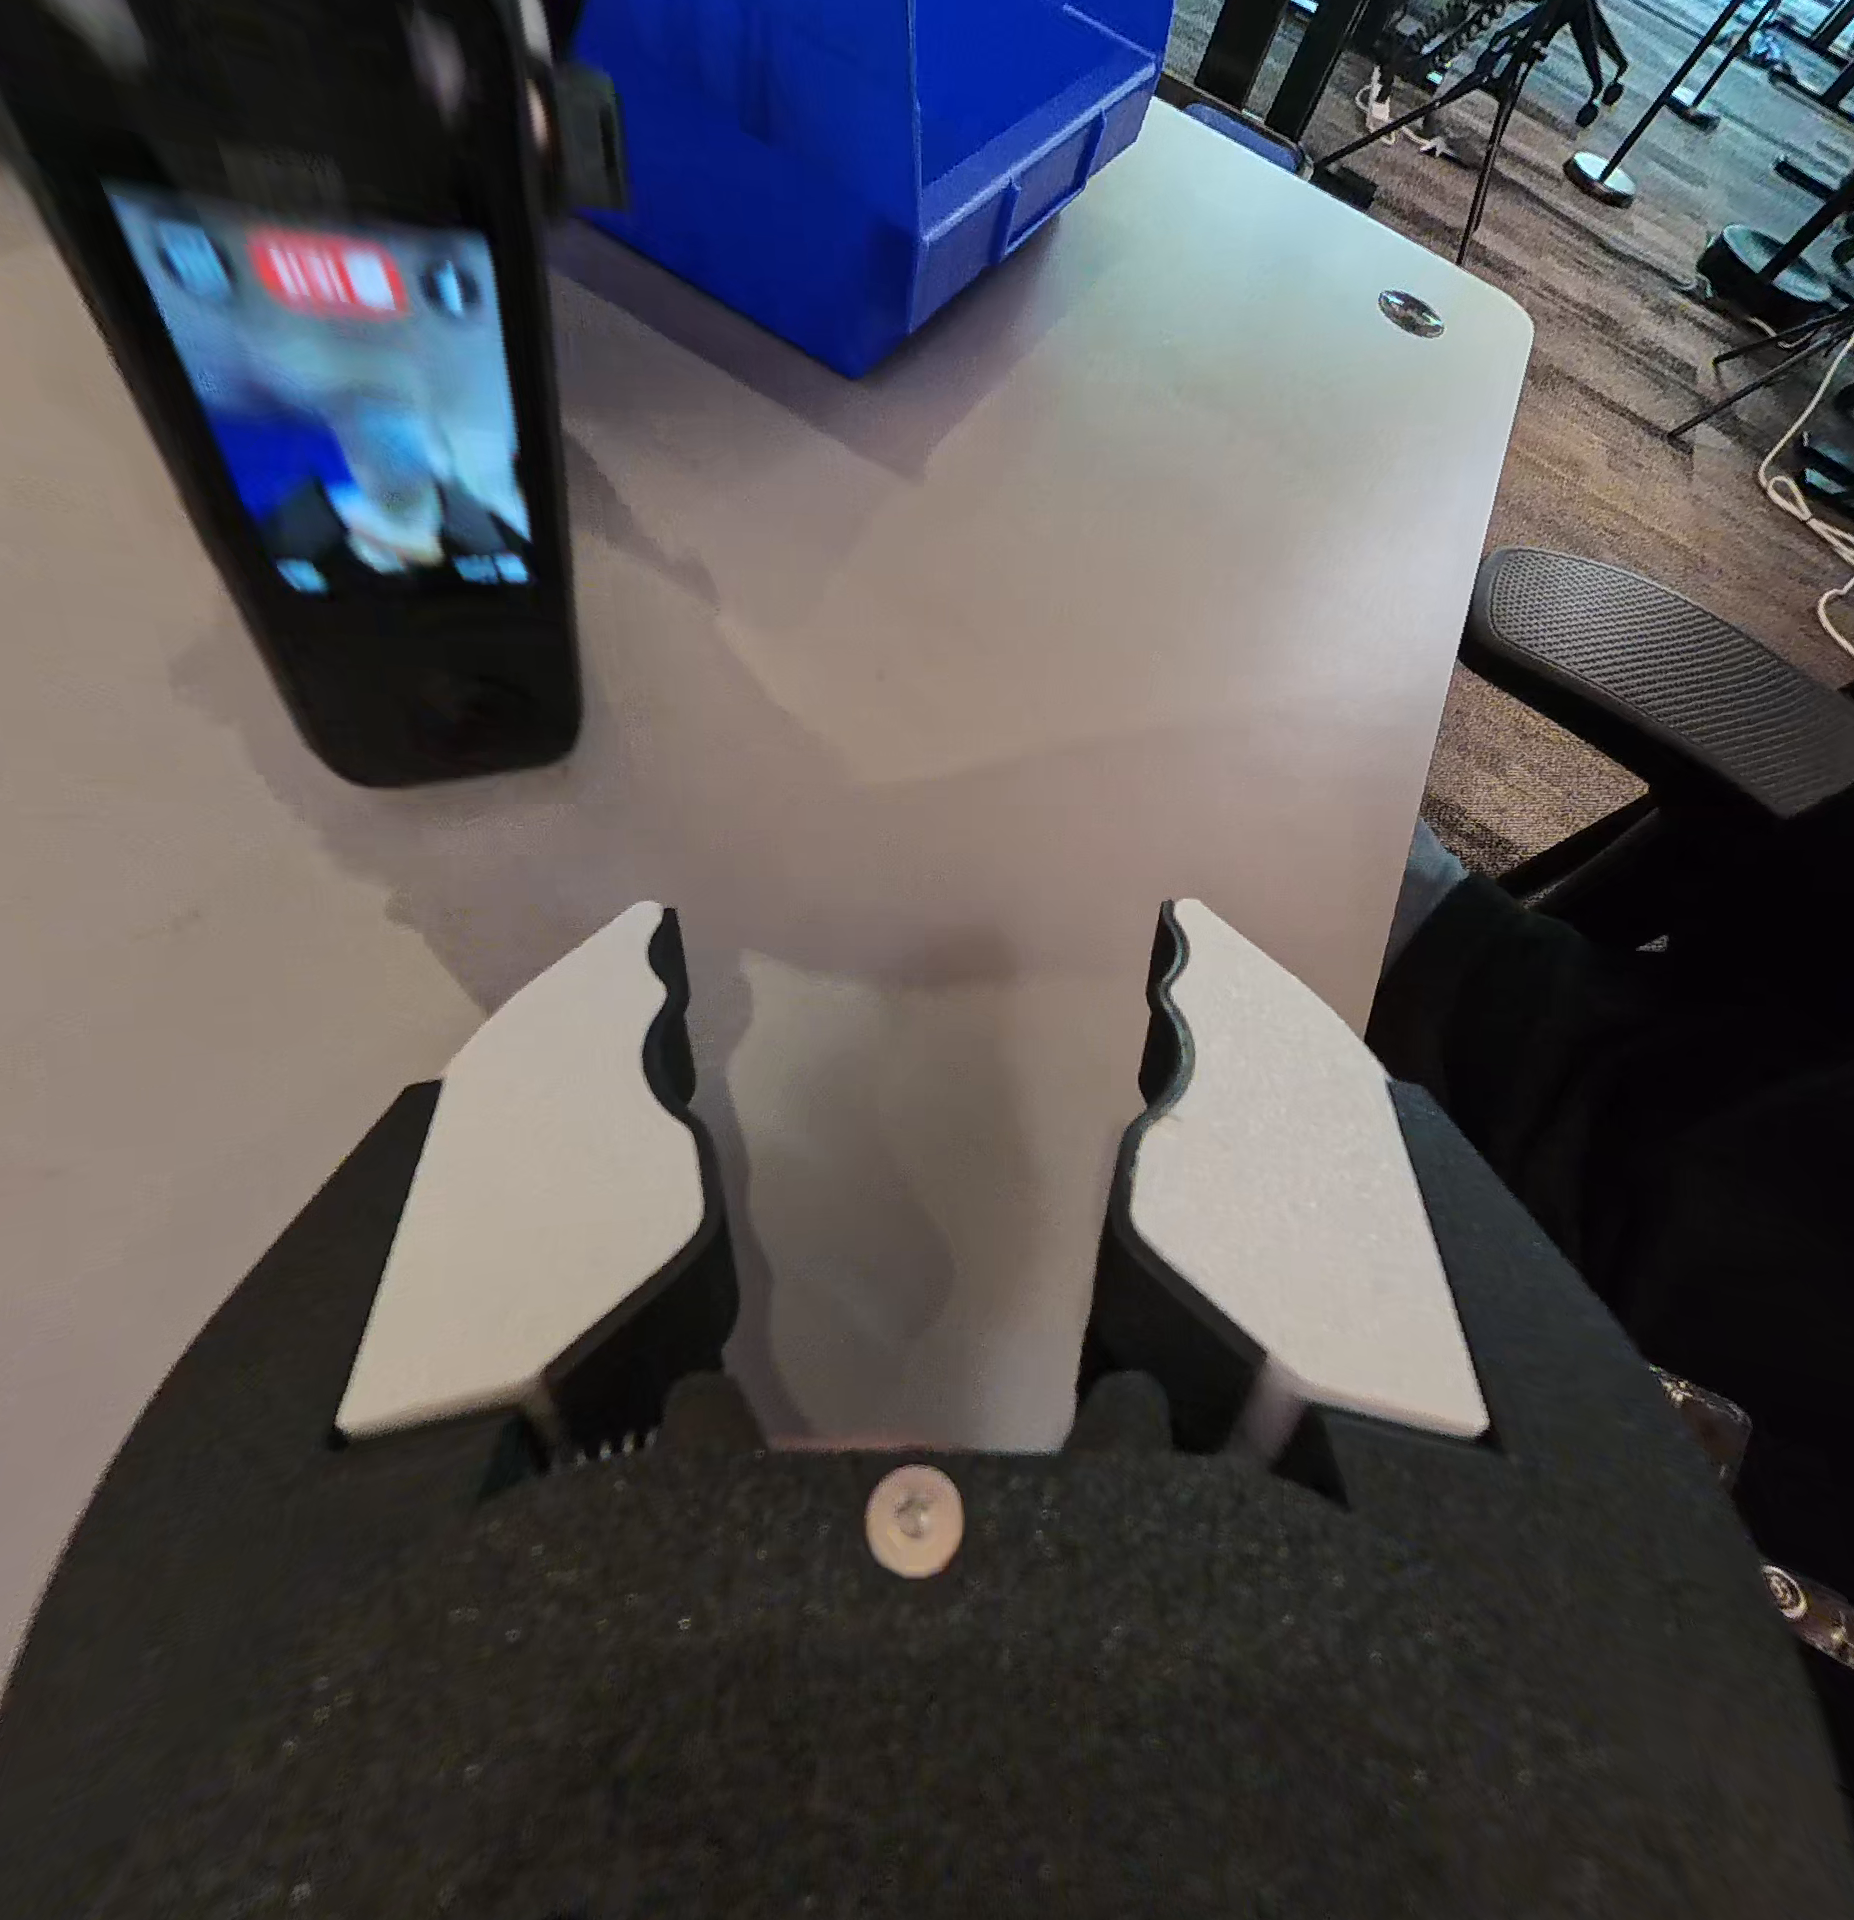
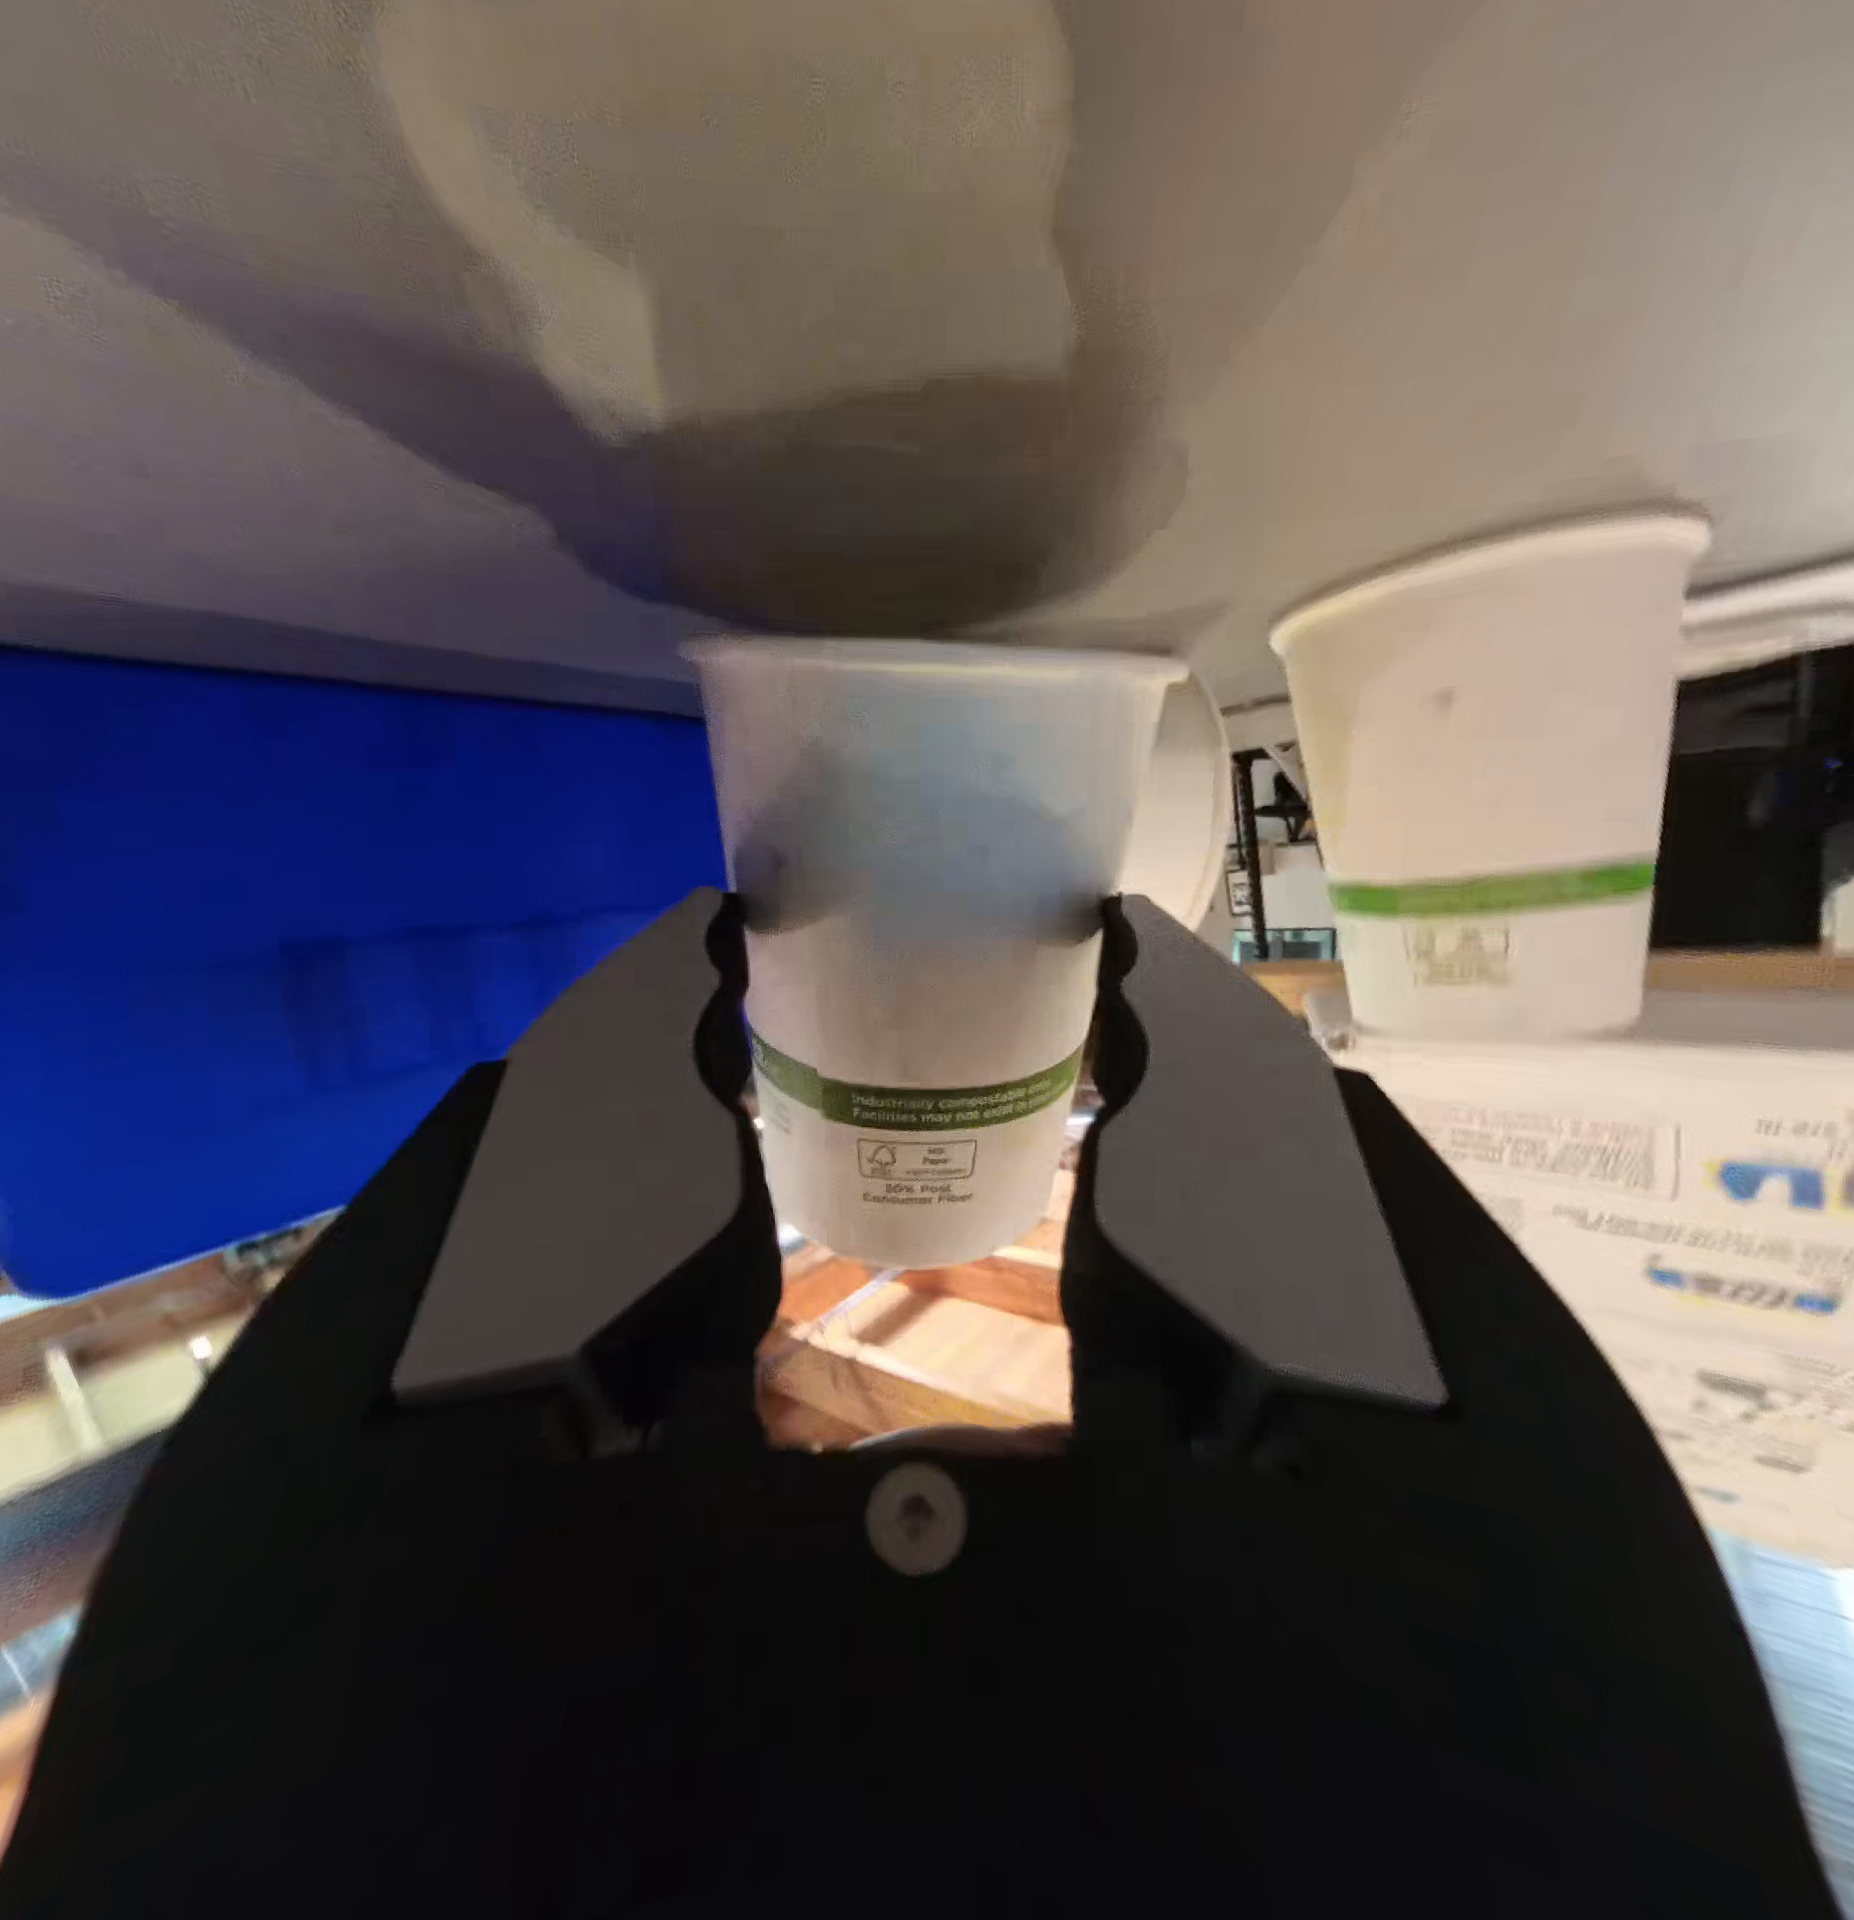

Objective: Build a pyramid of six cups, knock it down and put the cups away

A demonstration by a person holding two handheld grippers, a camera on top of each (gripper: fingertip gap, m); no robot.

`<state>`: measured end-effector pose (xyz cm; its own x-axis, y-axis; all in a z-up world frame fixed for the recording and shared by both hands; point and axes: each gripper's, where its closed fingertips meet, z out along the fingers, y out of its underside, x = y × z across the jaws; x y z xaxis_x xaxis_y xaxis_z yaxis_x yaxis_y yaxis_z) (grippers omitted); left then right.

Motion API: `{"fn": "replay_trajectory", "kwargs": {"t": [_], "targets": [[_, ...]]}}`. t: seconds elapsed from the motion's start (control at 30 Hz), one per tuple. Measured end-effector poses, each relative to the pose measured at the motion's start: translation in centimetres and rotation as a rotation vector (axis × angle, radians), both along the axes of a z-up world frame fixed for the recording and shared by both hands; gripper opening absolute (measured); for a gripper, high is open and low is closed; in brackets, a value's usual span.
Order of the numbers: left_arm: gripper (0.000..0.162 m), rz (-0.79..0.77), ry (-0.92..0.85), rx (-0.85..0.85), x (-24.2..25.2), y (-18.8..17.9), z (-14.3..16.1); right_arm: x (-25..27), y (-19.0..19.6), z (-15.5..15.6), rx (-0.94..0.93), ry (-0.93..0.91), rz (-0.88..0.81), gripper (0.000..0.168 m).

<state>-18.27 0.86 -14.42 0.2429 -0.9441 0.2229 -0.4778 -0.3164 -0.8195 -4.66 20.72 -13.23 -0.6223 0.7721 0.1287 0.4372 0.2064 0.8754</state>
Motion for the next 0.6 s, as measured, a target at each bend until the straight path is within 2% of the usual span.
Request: {"fn": "replay_trajectory", "kwargs": {"t": [0.27, 0.4, 0.6], "targets": [[0.084, -0.009, 0.013, -0.015, 0.3, -0.2, -0.5, -0.8, 0.6, 8.1, 0.136, 0.468, -0.095, 0.065], [0.084, -0.010, 0.017, -0.008, 0.3, -0.3, -0.5, 0.4, 0.9, 12.4, 0.232, 0.816, -0.178, 0.065], [0.084, -0.004, 0.011, -0.024, 0.2, -0.1, -0.5, 7.3, 1.3, 18.1, 0.503, 1.495, -0.427, 0.065]]}}
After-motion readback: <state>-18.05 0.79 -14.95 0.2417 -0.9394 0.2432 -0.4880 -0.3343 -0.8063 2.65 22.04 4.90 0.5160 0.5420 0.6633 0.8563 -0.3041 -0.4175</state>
